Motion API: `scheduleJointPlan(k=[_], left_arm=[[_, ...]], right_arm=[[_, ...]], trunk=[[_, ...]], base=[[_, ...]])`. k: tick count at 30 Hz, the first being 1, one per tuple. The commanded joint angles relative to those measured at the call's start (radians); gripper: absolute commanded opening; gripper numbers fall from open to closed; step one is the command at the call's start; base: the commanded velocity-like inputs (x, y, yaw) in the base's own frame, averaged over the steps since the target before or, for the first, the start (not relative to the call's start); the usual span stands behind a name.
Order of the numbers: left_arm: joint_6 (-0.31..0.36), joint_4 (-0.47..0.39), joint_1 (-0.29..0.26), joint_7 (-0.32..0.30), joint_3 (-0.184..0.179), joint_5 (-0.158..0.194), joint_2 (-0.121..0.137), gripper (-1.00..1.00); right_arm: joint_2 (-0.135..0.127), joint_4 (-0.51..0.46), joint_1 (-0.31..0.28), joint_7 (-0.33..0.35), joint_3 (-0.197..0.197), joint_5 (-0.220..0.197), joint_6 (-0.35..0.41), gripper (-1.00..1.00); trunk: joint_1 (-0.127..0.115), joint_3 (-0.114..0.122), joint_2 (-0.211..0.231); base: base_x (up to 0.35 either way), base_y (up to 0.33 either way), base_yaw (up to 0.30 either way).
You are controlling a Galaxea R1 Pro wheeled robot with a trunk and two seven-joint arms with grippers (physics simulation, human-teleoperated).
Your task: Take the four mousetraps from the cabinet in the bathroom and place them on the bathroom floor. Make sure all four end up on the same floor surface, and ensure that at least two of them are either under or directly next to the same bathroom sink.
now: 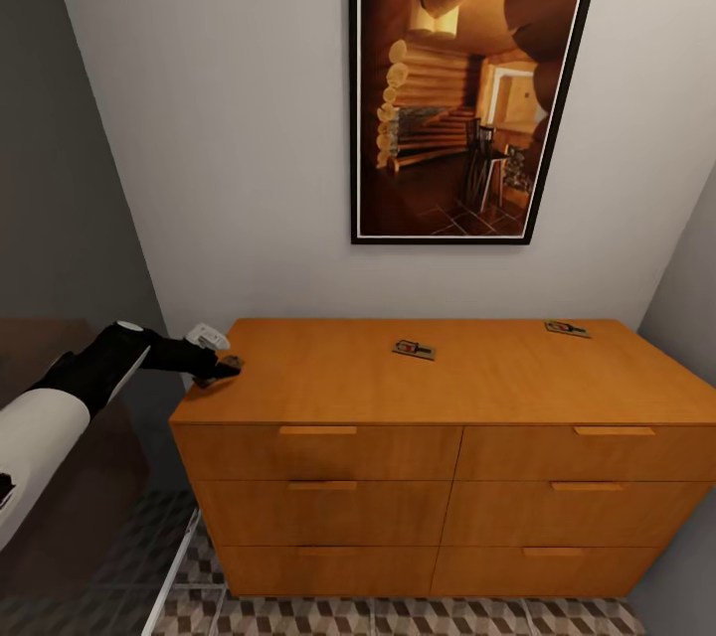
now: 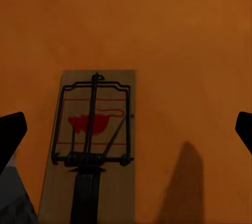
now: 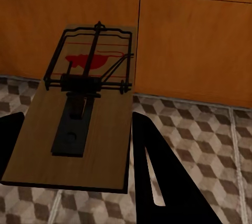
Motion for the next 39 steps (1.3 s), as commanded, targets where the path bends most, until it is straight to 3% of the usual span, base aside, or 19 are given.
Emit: scheduleJointPlan(k=[1, 39], left_arm=[[0.006, 0.003, -0.001, -0.003, -0.002, -0.003, -0.001, 1.0], [0.003, 0.031, -0.001, -0.004, -0.003, -0.003, 0.008, 1.0]], right_arm=[[0.0, 0.0, -0.001, 0.006, -0.001, -0.001, -0.003, -1.0], [0.0, 0.0, -0.001, 0.006, -0.001, -0.001, 0.001, -1.0]], trunk=[[0.0, -0.001, -0.001], [0.0, -0.001, -0.001]], base=[[0.0, 0.0, 0.0], [0.0, 0.0, 0.0]])
